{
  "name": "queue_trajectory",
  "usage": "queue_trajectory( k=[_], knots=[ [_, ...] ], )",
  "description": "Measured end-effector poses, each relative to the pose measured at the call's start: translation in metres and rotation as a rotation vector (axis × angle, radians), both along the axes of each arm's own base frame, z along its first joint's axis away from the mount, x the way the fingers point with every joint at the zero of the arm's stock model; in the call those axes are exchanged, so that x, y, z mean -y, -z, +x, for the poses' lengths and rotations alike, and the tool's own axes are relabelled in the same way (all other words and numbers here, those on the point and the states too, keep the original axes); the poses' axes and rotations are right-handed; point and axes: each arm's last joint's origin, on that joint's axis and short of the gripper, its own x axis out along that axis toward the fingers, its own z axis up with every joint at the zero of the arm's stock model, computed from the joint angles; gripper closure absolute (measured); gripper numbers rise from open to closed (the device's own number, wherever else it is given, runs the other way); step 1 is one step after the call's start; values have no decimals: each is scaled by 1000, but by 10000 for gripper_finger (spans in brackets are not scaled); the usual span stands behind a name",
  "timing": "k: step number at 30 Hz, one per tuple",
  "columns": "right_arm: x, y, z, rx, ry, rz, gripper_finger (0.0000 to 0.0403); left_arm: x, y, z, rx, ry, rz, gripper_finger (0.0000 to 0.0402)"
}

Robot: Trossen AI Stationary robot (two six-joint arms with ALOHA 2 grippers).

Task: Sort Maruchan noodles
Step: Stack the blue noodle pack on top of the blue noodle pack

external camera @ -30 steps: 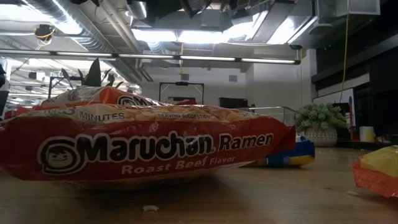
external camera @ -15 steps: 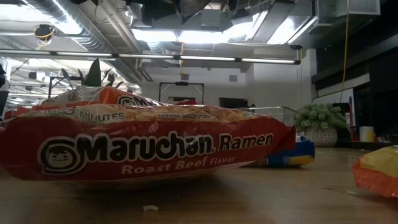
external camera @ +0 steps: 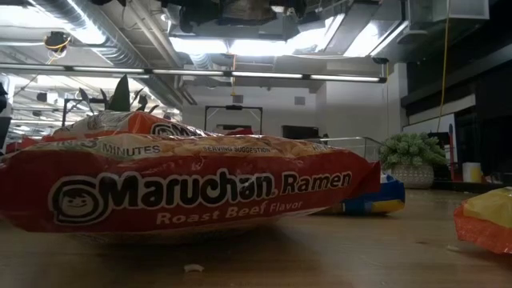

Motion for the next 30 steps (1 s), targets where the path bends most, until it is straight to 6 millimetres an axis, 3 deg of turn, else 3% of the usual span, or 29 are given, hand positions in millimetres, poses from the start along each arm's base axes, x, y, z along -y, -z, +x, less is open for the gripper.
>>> queue_trajectory(
  k=[8, 20, 26, 30],
  knots=[
    [-1, 2, -1, -20, -35, -65, 240, -1, 0, -1, 7, -36, -12, 202],
    [23, 3, -39, -205, 97, -130, 219, -2, -7, -9, -53, -153, 99, 209],
    [31, 3, -45, -224, 128, -118, 219, -3, 7, -7, -416, -201, 370, 210],
    [30, 5, -45, -243, 124, -111, 219, -7, 24, -9, -659, -171, 440, 210]
  ],
)
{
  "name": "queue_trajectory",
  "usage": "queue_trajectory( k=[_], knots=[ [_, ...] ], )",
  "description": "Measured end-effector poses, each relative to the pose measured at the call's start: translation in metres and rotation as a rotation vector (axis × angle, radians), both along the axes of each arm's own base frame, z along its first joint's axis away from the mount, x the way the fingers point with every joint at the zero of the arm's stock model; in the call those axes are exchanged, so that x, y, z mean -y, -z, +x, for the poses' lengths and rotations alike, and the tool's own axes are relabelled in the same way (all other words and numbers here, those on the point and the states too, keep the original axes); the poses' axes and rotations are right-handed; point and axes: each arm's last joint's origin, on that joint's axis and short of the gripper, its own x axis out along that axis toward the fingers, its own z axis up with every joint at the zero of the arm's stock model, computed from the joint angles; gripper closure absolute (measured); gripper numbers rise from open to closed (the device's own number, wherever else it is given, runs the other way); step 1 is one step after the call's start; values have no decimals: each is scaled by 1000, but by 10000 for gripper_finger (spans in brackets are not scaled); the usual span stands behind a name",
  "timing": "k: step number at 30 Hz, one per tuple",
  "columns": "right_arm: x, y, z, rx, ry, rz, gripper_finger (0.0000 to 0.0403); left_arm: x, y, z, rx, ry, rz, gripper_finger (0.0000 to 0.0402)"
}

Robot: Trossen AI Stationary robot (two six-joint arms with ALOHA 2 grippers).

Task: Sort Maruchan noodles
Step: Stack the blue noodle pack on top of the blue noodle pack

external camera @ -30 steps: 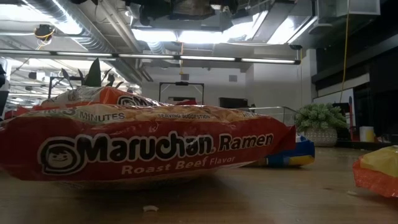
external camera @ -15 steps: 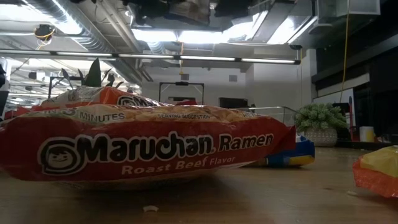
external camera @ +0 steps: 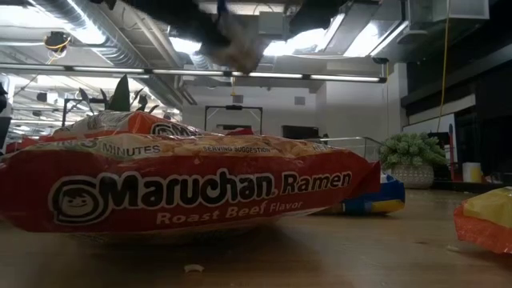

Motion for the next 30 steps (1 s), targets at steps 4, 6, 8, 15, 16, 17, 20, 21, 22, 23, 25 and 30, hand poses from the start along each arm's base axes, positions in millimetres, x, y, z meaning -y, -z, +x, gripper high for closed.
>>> queue_trajectory(
  k=[4, 6, 8, 15, 16, 17, 20, 21, 22, 23, 25, 30],
  knots=[
    [0, 1, -1, -11, -1, 5, 219, -10, 15, -6, -229, -59, 43, 210],
    [0, 1, -1, -12, -1, 6, 219, -17, 20, -10, -319, -74, 64, 210],
    [0, 1, -1, -12, -1, 6, 219, -24, 23, -12, -376, -53, 73, 210],
    [0, 1, -1, -13, -1, 6, 219, -52, 39, -18, -632, 2, 172, 210],
    [0, 1, -1, -13, 0, 7, 219, -57, 42, -19, -673, 8, 181, 210],
    [-1, 1, -1, -14, 0, 7, 219, -61, 45, -19, -712, 11, 193, 210],
    [-1, 2, -1, -19, 0, 10, 219, -75, 54, -19, -811, 26, 232, 210],
    [-1, 2, -1, -19, 0, 10, 219, -80, 57, -20, -833, 33, 236, 210],
    [-1, 2, -1, -20, 0, 10, 219, -83, 60, -19, -844, 48, 236, 210],
    [-1, 2, -1, -20, 0, 10, 219, -86, 63, -19, -856, 68, 235, 210],
    [-1, 2, -1, -18, 3, 14, 219, -92, 70, -16, -873, 105, 235, 210],
    [-1, 2, -1, -19, 7, 20, 219, -104, 81, -5, -873, 147, 300, 210]
  ],
)
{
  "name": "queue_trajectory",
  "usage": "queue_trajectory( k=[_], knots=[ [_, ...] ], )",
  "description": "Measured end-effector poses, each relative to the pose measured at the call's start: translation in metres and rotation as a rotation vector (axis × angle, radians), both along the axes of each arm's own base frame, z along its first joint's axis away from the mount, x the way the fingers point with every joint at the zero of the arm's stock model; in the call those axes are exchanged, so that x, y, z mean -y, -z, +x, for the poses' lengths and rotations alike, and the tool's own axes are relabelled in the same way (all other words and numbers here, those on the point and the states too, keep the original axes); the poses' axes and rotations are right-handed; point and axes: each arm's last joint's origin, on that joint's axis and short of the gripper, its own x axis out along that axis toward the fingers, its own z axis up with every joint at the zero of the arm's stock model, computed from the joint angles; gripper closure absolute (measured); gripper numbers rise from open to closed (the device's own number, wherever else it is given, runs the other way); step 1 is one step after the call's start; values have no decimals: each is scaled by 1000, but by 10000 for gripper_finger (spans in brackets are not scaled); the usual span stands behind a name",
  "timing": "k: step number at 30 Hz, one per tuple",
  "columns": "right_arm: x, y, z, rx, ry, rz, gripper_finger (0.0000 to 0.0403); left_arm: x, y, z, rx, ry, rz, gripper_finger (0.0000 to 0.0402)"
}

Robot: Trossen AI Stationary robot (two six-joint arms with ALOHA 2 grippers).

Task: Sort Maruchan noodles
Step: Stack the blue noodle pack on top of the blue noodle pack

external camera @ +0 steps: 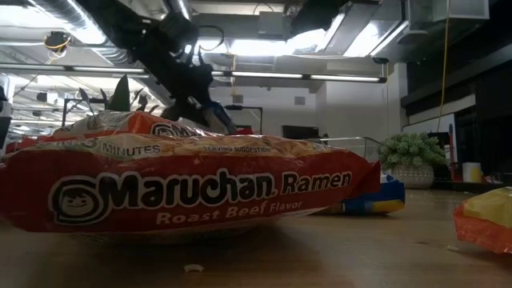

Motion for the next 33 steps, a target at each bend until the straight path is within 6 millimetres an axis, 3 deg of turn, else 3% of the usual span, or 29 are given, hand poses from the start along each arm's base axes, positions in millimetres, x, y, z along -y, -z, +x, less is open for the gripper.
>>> queue_trajectory(
  k=[7, 12, 27, 33],
  knots=[
    [0, 2, -1, -17, 11, 24, 219, -6, 22, 10, -59, 64, -39, 210],
    [-1, 4, -2, -38, 13, 35, 219, -9, 27, 16, -84, 100, 23, 210],
    [-1, 4, -2, -41, 9, 47, 219, -14, 29, 14, -79, 111, 12, 208],
    [-2, 4, -2, -33, -16, 63, 219, -15, 31, 11, -88, -7, -2, 207]
  ],
)
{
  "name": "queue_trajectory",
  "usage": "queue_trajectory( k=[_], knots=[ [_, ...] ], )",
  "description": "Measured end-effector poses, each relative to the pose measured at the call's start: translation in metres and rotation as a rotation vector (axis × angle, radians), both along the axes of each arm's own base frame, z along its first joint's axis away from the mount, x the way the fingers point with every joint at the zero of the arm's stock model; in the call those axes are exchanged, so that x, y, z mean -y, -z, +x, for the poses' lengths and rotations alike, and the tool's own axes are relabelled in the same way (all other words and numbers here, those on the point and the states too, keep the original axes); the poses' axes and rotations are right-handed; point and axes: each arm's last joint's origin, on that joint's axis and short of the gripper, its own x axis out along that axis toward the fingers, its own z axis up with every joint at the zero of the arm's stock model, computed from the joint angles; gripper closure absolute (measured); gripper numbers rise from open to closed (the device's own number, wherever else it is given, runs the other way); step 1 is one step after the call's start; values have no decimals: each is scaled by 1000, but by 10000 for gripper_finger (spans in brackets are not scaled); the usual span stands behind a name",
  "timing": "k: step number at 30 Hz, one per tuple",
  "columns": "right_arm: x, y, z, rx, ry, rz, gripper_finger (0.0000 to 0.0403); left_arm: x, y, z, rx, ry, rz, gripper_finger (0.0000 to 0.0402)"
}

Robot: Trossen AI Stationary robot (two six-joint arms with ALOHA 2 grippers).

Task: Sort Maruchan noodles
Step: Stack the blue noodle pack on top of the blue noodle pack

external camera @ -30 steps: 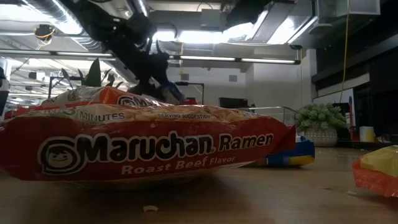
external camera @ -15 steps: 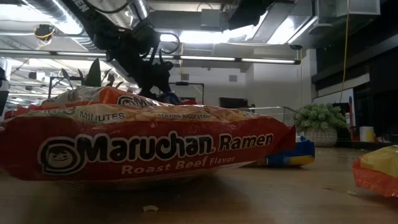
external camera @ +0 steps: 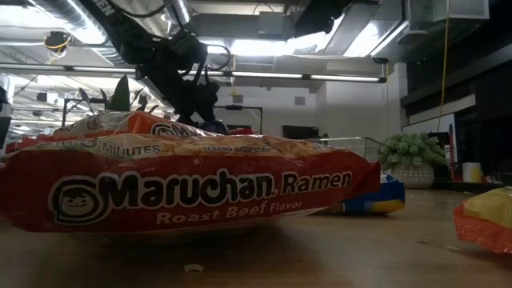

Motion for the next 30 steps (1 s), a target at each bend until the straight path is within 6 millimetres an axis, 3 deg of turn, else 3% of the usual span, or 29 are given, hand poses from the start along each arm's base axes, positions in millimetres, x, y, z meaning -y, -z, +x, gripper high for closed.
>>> queue_trajectory(
  k=[23, 30],
  knots=[
    [-2, -1, 1, 24, -71, 46, 219, 12, 0, 8, 50, 60, -53, 204],
    [1, 5, 10, 29, -88, 58, 219, 14, 0, 10, 54, 70, -62, 204]
  ],
)
